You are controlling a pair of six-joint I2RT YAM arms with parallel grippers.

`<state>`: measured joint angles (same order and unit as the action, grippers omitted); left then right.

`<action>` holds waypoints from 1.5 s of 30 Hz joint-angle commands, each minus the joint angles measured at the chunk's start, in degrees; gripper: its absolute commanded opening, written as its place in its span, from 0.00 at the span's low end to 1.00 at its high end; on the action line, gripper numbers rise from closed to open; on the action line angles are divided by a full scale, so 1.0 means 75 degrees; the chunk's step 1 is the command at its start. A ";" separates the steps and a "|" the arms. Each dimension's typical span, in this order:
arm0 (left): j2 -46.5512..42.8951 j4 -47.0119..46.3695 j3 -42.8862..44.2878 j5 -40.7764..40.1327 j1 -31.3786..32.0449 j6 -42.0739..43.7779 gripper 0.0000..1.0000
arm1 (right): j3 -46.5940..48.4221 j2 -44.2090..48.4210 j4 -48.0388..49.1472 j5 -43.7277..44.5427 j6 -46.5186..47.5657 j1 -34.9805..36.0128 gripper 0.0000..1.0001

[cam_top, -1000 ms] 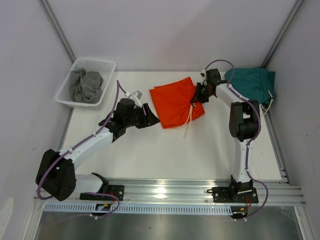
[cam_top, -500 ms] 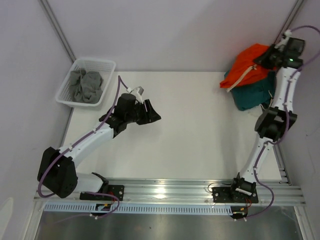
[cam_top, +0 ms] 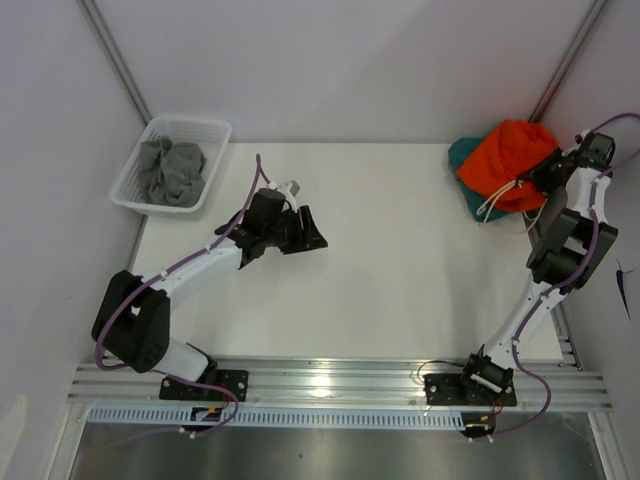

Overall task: Fold and stack the shorts
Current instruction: Neatly place the folded shorts to the corner

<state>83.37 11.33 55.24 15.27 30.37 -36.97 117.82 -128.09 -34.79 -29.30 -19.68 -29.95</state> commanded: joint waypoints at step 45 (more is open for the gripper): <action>-0.0534 0.0036 -0.0053 -0.0231 0.0205 0.0336 0.58 | -0.3252 0.3603 0.2317 0.4365 -0.1981 0.0466 0.80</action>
<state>82.30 11.60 55.07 14.68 31.51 -35.88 90.96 -102.96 -23.40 4.43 -33.23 -27.59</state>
